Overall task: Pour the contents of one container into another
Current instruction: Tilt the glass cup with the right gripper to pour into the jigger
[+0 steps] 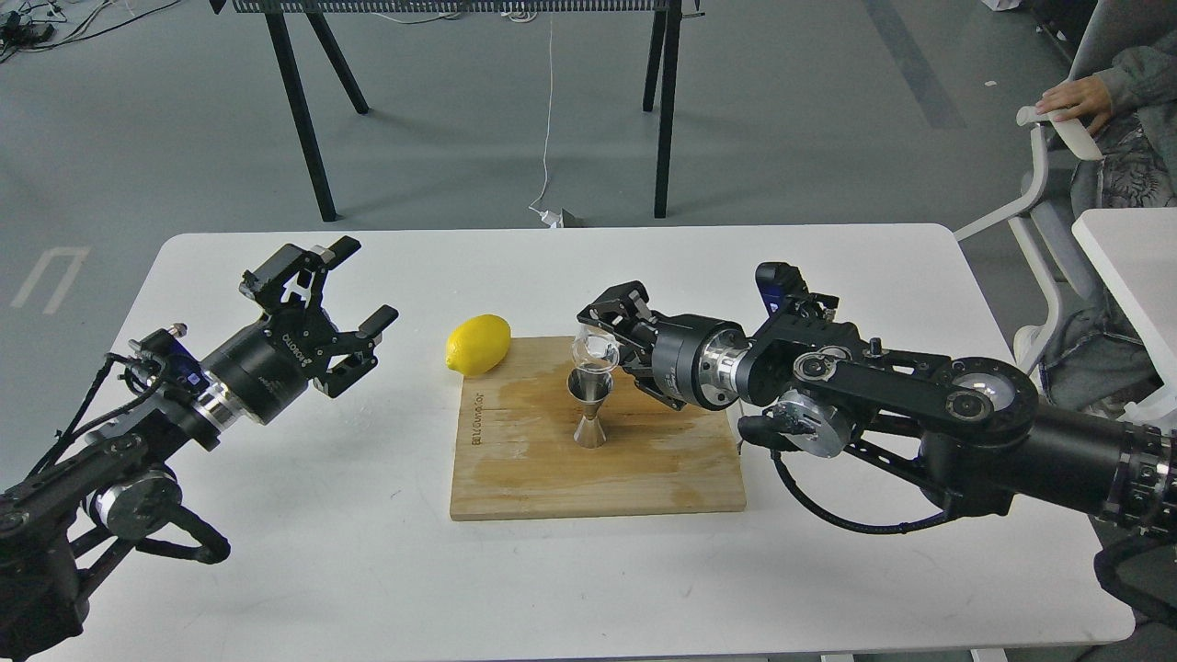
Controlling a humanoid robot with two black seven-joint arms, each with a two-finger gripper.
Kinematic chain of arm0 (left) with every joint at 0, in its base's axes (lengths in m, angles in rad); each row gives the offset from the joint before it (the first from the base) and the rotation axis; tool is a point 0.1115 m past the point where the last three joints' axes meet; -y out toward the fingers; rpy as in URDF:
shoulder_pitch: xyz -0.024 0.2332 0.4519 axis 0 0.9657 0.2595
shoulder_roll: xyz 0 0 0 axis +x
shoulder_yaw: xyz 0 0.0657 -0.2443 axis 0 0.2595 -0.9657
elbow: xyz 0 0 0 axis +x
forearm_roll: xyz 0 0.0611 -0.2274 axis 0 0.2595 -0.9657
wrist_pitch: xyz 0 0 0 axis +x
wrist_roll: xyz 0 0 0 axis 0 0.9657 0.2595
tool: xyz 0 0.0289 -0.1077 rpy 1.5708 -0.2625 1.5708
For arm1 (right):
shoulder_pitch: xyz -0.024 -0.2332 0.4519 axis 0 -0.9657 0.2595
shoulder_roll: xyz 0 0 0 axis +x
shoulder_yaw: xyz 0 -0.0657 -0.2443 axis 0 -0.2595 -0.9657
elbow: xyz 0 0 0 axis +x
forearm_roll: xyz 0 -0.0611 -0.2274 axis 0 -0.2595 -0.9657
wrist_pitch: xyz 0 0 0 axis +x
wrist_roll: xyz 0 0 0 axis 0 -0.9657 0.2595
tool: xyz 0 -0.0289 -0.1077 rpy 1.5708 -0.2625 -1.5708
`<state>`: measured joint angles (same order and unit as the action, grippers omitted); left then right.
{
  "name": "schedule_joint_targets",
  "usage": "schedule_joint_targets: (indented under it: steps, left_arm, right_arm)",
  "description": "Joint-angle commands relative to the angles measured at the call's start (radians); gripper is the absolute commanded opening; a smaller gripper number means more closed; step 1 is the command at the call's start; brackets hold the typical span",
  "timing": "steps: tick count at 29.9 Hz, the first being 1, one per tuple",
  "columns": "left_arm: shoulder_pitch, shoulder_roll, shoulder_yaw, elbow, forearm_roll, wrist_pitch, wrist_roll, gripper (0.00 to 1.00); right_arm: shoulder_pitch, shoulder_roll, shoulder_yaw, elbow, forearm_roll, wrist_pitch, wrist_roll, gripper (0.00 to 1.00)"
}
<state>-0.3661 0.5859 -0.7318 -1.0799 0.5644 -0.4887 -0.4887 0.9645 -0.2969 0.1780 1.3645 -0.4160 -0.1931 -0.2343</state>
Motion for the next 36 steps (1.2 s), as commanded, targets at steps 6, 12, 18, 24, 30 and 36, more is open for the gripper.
schedule_joint_targets:
  steps: [6, 12, 18, 24, 30, 36]
  left_arm:
    - [0.001, 0.000, 0.000, 0.000, -0.001, 0.000, 0.000, 0.97]
    - [0.001, 0.000, 0.000, 0.000, -0.001, 0.000, 0.000, 0.97]
    - [0.001, -0.001, 0.000, 0.000, -0.001, 0.000, 0.000, 0.97]
    - [0.001, 0.000, -0.001, 0.000, -0.001, 0.000, 0.000, 0.97]
    - [0.001, -0.003, -0.001, 0.000, -0.001, 0.000, 0.000, 0.97]
    - [0.006, -0.005, -0.001, 0.000, -0.001, 0.000, 0.000, 0.97]
  right_arm:
    - [0.014, 0.002, -0.012, -0.002, -0.037, 0.000, 0.001, 0.49]
    - [0.022, 0.002, -0.015, -0.004, -0.040, 0.003, 0.001, 0.49]
    - [0.060, 0.010, -0.066, -0.004, -0.064, 0.003, 0.001, 0.49]
    - [0.065, 0.025, -0.080, -0.010, -0.090, 0.004, 0.003, 0.49]
    - [0.082, 0.035, -0.112, -0.013, -0.115, 0.004, 0.003, 0.49]
    - [0.096, 0.033, -0.134, -0.013, -0.136, 0.004, 0.003, 0.50]
